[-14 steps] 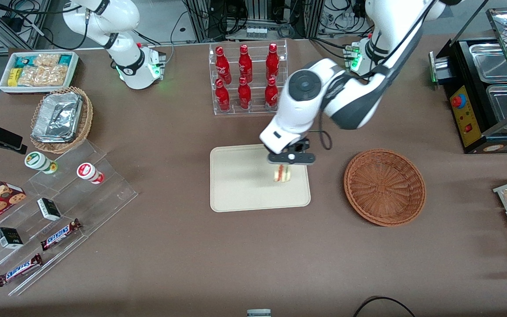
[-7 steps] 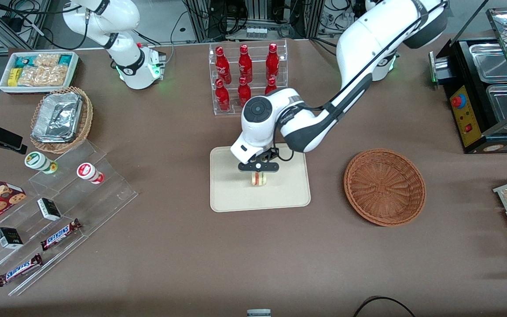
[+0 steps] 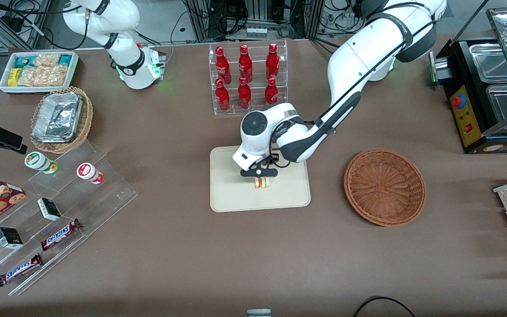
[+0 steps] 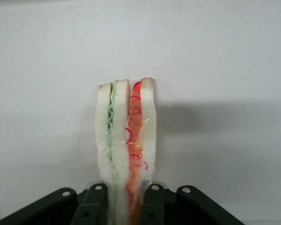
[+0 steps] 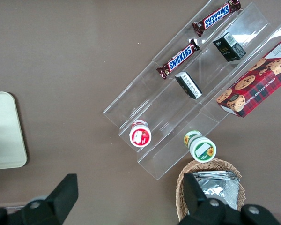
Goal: Place sandwich from basket to tray
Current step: 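Lower the sandwich onto the tray center with the left gripper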
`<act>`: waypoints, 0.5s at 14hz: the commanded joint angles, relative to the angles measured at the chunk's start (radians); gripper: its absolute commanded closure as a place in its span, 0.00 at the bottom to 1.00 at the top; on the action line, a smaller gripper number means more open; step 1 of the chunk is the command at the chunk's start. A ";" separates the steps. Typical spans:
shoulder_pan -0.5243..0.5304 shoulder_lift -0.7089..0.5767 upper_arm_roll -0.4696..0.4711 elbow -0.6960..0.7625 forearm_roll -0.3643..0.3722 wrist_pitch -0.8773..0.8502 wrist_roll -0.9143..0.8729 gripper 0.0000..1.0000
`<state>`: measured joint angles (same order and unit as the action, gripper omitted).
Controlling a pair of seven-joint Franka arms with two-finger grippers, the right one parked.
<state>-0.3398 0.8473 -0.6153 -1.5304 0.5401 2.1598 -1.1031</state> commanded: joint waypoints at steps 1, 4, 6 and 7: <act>-0.033 0.004 0.026 0.029 0.020 0.003 -0.023 0.00; -0.030 -0.045 0.025 0.029 0.015 -0.043 -0.024 0.00; -0.031 -0.098 0.019 0.032 0.009 -0.099 -0.029 0.00; -0.033 -0.143 0.017 0.032 0.006 -0.135 -0.031 0.00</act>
<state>-0.3513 0.8019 -0.6092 -1.4915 0.5422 2.0976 -1.1043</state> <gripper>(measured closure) 0.057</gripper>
